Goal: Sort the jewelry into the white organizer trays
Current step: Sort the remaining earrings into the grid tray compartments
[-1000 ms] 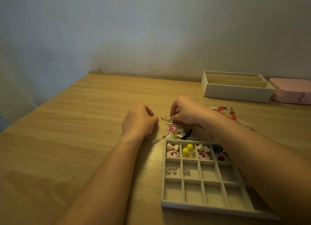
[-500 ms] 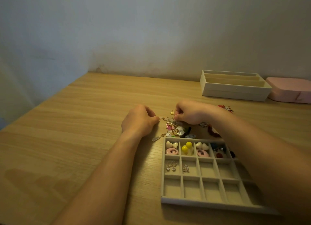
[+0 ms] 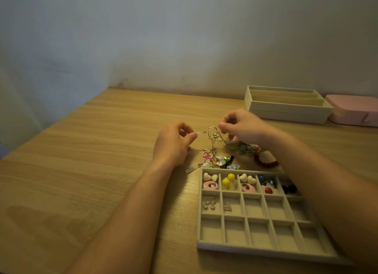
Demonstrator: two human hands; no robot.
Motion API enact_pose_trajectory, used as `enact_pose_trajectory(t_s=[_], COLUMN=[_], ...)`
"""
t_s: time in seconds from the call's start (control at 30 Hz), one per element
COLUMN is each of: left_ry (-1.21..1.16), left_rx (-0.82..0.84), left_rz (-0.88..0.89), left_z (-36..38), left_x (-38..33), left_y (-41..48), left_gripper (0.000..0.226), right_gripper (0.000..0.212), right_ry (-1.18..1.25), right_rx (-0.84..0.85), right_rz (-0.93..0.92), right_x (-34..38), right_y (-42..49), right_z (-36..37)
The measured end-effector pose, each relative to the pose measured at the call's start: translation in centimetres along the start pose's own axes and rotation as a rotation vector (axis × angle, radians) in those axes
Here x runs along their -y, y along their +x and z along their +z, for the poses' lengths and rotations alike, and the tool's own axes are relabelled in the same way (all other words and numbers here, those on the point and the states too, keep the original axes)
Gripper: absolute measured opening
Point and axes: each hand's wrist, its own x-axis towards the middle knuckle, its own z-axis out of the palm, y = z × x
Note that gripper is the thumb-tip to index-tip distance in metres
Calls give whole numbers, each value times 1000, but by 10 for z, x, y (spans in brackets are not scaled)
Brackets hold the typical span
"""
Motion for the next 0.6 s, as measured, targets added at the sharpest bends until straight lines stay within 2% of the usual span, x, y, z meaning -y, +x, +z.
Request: enact_pose_trajectory(t_s=[0.2, 0.37, 0.5, 0.6], left_ry=[-154, -269, -414, -438], left_rx=[-92, -206, -296, -298], left_rz=[52, 83, 120, 117], left_z=[1, 1, -5, -7], left_x=[-2, -2, -3, -4], left_y=[2, 3, 2, 3], left_gripper=[11, 17, 18, 18], right_gripper=[17, 20, 16, 17], right_ry=[52, -31, -16, -22], right_rx=[-169, -147, -107, -108], right_rz=[27, 52, -9, -56], right_x=[-10, -15, -14, -13], right_y=[10, 15, 12, 13], right_z=[-1, 0, 0, 3])
